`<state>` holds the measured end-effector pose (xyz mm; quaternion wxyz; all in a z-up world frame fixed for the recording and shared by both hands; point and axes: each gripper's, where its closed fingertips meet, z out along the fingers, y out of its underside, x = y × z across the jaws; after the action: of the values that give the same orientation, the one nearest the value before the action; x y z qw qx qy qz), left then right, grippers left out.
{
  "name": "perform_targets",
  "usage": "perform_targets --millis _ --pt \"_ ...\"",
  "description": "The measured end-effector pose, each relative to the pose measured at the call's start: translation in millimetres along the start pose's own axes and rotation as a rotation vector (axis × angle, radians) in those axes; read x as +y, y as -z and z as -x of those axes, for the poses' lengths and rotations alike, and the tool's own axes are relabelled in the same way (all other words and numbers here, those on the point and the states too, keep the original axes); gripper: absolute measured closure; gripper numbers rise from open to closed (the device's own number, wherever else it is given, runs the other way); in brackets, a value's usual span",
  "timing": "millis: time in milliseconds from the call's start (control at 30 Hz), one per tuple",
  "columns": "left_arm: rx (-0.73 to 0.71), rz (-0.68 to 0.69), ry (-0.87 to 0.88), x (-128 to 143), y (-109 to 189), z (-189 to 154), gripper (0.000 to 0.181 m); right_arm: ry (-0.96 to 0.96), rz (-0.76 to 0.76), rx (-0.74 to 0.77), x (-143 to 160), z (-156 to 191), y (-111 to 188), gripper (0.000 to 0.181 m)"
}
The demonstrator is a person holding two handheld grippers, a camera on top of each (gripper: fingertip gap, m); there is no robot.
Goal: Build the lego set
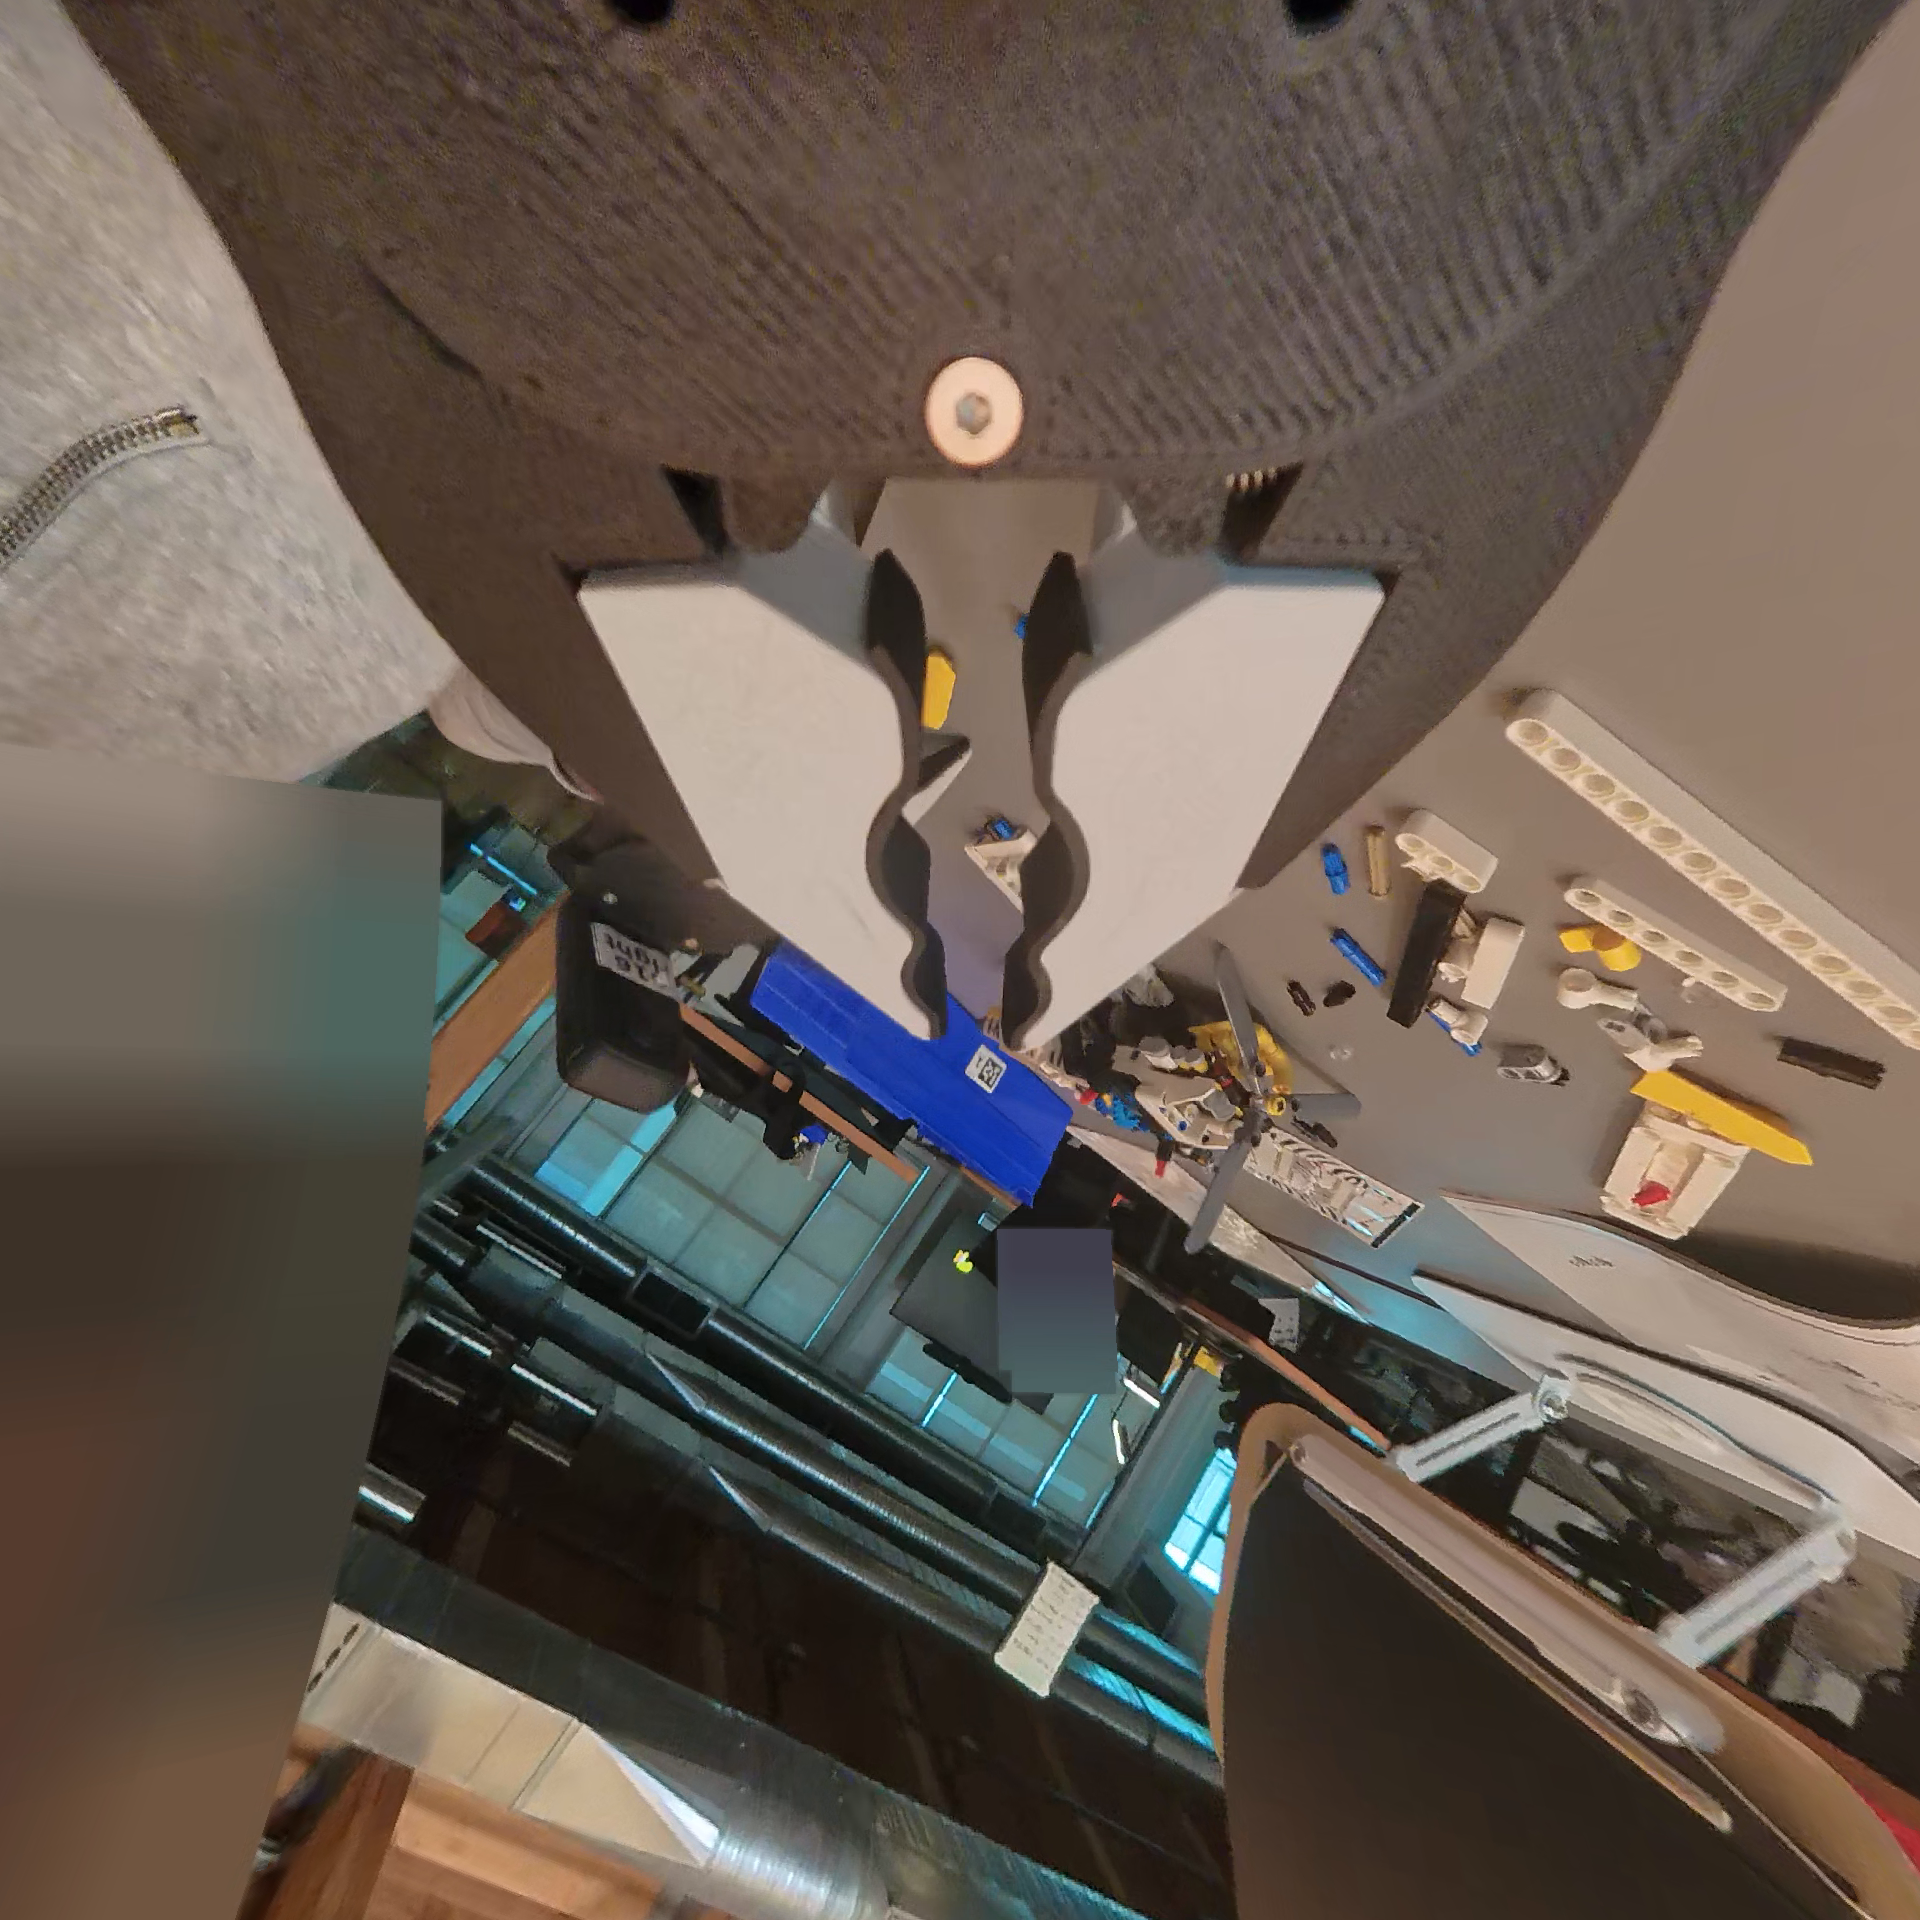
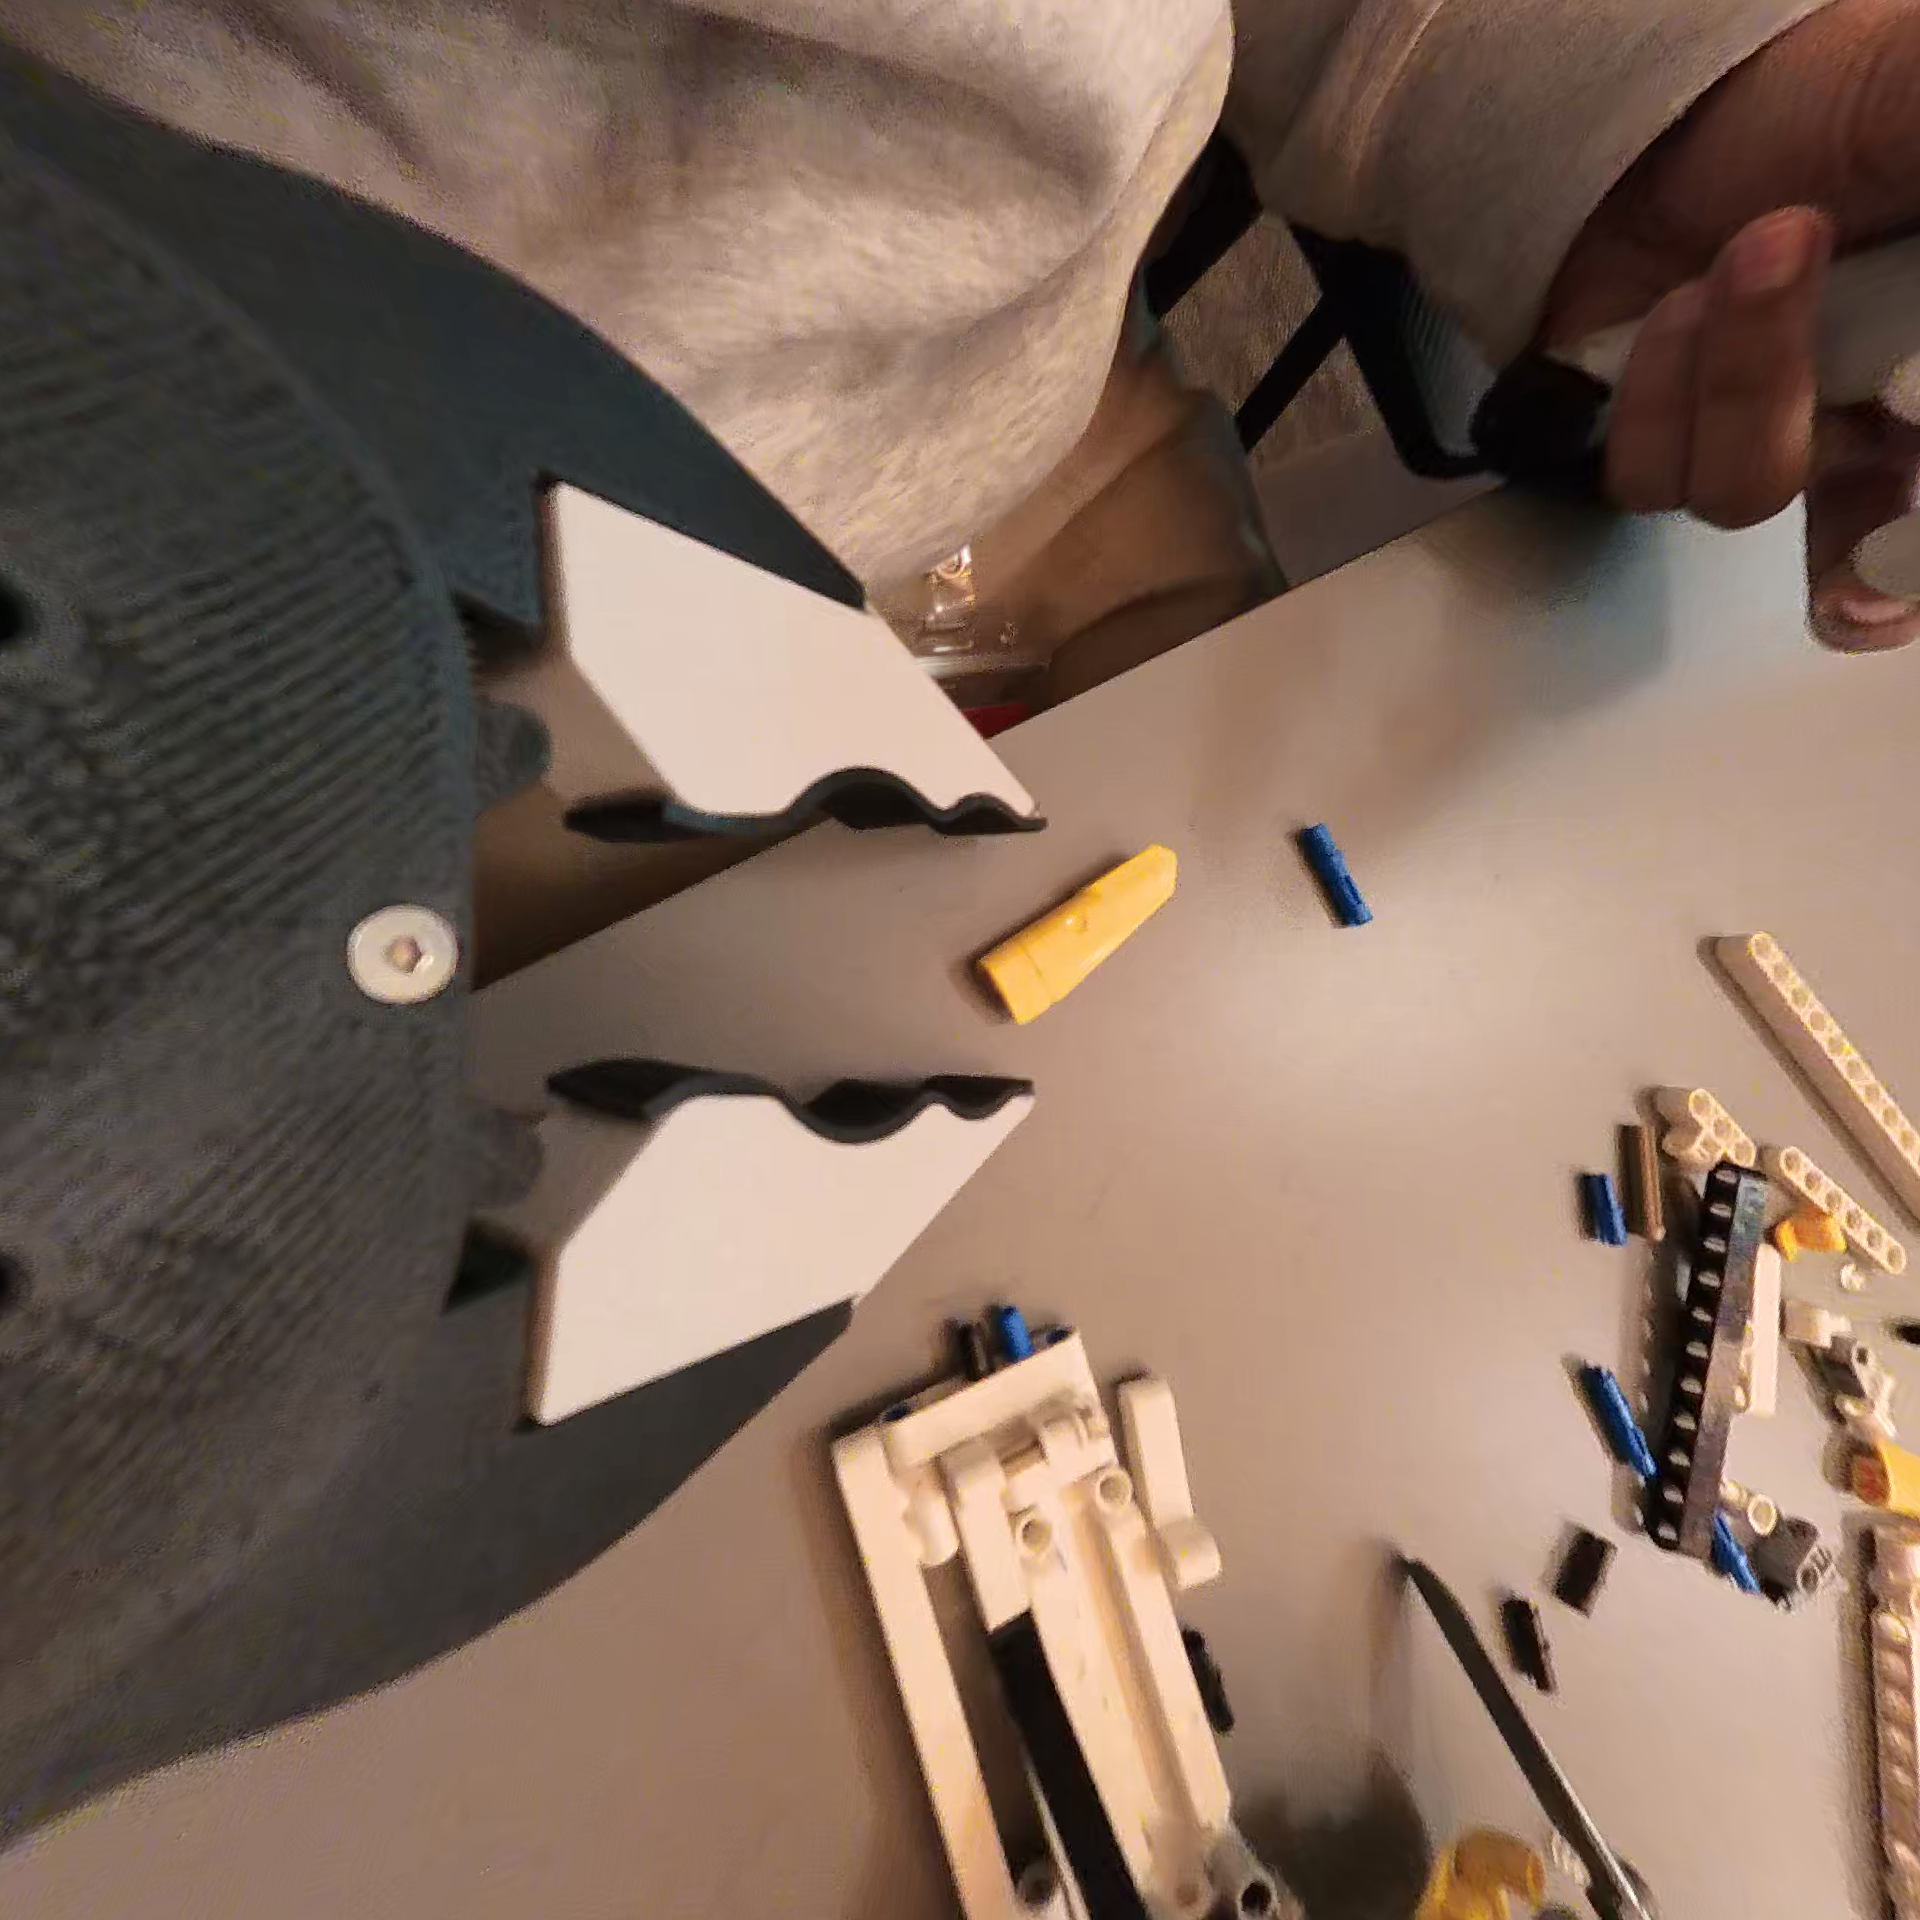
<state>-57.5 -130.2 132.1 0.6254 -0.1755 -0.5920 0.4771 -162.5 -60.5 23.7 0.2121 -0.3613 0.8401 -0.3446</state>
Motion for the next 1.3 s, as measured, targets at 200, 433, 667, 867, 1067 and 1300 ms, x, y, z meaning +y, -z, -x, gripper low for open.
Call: perform_targets --millis 200,433,667,867,1067,1300 --pt "0.002 0.195 -0.027 39.0 -23.4 -13.9 0.166 0.036 0.018 -0.026 -4.6 -6.0 -7.9 0.164" --pt "0.035 0.386 0.03 85.8 -57.0 -32.0 0.152 0.264 -0.094 0.121 -16.6 -16.9 5.7 0.166" --pt "0.084 0.5 0.06 107.2 -78.8 -41.0 0.166 0.582 -0.304 0.321 -40.5 -12.5 31.1 0.166" --pt "0.105 0.516 -0.086 109.2 -85.6 -48.5 0.181 0.554 -0.429 0.305 -46.2 -14.0 45.5 0.167" --pt "0.123 0.463 -0.16 98.1 -91.4 -54.2 0.181 0.39 -0.56 0.212 -49.8 -21.6 64.0 0.18" --pt "0.221 0.433 -0.432 98.3 -96.6 -73.7 0.181 -0.014 -0.618 -0.069 -48.1 -39.7 85.3 0.152"
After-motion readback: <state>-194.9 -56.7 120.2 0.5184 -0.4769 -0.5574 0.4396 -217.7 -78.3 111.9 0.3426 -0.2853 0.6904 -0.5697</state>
